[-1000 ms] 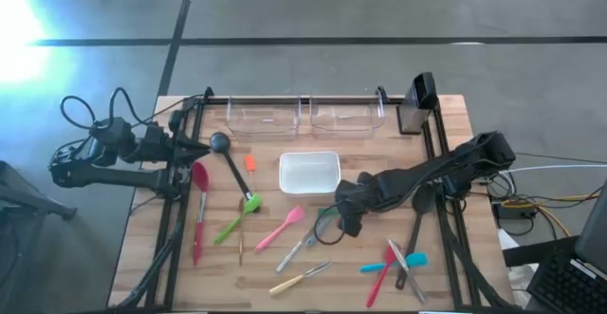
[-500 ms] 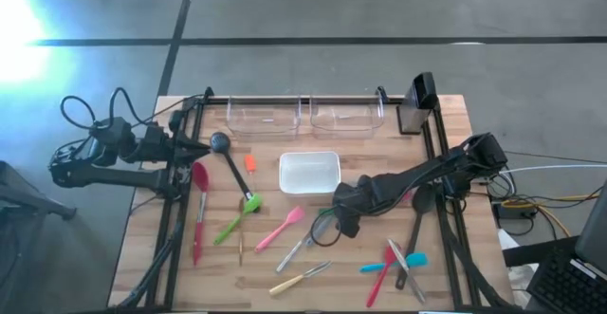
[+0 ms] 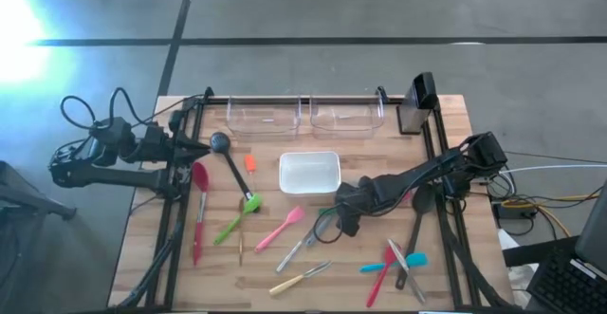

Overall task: Pick & Place Kitchen Items
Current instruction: Put the green table knife into the right transparent bin

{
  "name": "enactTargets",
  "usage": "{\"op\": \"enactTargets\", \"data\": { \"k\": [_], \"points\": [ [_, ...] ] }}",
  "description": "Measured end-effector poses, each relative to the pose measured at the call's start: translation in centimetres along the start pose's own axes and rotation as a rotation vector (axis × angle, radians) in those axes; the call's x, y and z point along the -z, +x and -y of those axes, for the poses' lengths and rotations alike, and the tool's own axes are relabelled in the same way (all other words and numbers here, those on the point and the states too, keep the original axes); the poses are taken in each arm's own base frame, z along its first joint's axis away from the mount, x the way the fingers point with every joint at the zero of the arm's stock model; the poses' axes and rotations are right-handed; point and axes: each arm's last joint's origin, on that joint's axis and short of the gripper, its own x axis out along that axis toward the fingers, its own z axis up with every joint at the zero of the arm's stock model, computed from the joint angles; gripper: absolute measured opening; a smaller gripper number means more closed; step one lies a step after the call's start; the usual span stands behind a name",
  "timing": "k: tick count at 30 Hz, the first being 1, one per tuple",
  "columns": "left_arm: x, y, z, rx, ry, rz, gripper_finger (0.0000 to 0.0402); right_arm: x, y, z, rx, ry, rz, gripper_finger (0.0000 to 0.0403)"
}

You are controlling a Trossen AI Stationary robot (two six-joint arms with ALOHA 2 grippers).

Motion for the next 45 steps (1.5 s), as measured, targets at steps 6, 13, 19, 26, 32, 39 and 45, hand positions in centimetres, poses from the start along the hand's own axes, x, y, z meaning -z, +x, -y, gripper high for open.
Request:
{"op": "enactTargets", "data": {
  "k": [6,13,19,26,32,39,45],
  "points": [
    [0.0,0.0,0.0,0.0,0.0,0.0,0.0044,0.3,0.3,0.2,0.006,-0.001,-0.007,0.0176],
    [0.0,0.0,0.0,0.0,0.0,0.0,0.0048,0.8,1.0,0.6,-0.009,0.001,0.007,0.0176],
    [0.0,0.0,0.0,0.0,0.0,0.0,0.0044,0.8,1.2,0.8,-0.005,0.005,0.012,0.0164],
    [0.0,0.0,0.0,0.0,0.0,0.0,0.0048,0.6,1.2,0.9,0.0,0.006,0.014,0.0088],
    [0.0,0.0,0.0,0.0,0.0,0.001,0.0046,0.6,1.0,0.9,-0.006,0.006,0.022,0.0022],
    [0.0,0.0,0.0,0.0,0.0,0.0,0.0046,0.2,0.7,0.6,-0.027,-0.013,0.023,0.0022],
    [0.0,0.0,0.0,0.0,0.0,0.0,0.0047,-0.7,-1.1,-0.2,-0.093,-0.052,0.043,0.0022]
  ]
}}
